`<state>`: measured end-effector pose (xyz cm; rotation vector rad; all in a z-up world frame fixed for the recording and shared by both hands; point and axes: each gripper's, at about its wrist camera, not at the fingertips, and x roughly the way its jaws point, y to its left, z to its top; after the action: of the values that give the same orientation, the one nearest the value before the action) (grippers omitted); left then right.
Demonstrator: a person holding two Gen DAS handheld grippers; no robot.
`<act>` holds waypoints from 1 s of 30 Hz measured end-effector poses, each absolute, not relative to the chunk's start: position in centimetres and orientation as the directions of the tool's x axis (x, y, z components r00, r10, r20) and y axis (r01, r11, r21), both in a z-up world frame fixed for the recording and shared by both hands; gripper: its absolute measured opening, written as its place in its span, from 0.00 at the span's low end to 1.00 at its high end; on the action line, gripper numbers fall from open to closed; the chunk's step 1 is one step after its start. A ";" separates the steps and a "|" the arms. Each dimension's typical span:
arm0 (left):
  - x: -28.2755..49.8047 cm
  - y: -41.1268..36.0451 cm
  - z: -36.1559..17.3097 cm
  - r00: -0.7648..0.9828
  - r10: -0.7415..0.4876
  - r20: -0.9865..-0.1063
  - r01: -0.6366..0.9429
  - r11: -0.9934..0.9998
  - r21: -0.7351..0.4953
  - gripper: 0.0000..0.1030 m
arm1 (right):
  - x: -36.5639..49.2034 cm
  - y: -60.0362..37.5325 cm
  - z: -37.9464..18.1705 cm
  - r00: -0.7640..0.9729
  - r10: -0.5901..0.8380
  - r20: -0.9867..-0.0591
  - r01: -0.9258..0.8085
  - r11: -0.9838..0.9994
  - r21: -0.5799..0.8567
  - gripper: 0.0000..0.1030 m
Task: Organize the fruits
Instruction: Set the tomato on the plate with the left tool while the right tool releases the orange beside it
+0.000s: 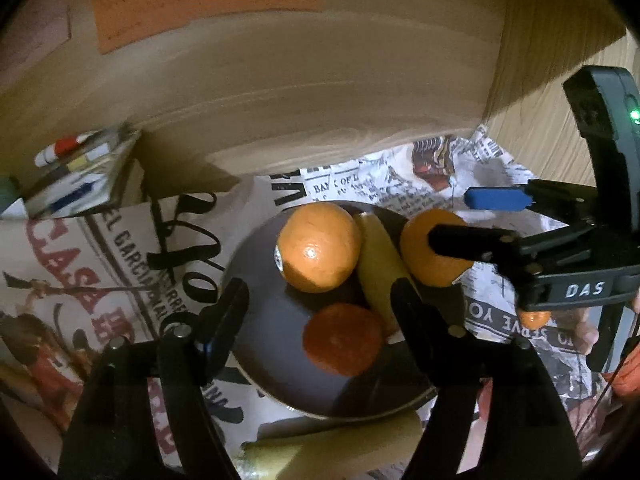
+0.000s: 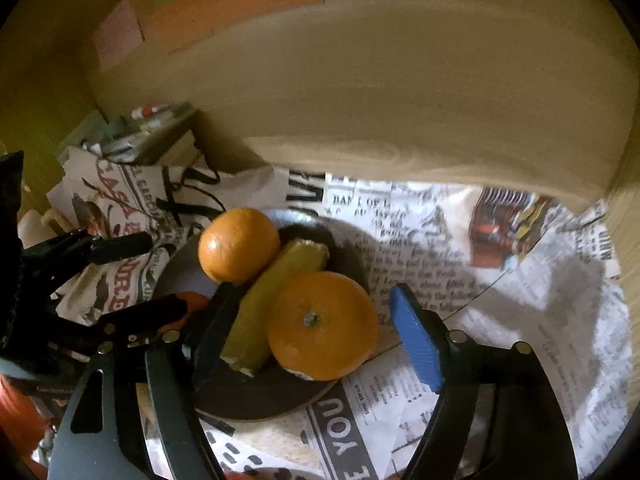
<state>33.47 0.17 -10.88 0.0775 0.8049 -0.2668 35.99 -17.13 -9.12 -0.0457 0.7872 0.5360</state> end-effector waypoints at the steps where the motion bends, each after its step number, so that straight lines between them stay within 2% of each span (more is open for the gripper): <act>1: 33.2 0.4 -10.7 0.666 -0.206 -0.717 0.261 0.965 -0.034 0.71 | 35.6 -17.2 -8.7 0.587 0.445 -0.676 -0.478 0.865 0.154 0.73; 15: 26.6 4.9 -9.5 0.707 -0.152 -0.690 0.197 0.980 -0.015 0.72 | 29.7 -15.7 -7.4 0.565 0.493 -0.662 -0.558 0.819 0.134 0.73; 24: 22.1 7.8 -11.8 0.679 -0.141 -0.721 0.154 0.987 -0.048 0.72 | 26.0 -13.1 -9.3 0.511 0.530 -0.677 -0.610 0.778 0.148 0.73; 30: 19.6 8.1 -13.7 0.668 -0.120 -0.734 0.159 0.987 -0.017 0.72 | 25.1 -10.5 -11.5 0.455 0.521 -0.723 -0.639 0.756 0.143 0.72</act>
<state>19.65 8.13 -13.68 0.0496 0.8244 -0.1571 25.06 -10.54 -11.54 -0.1577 0.8326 0.7191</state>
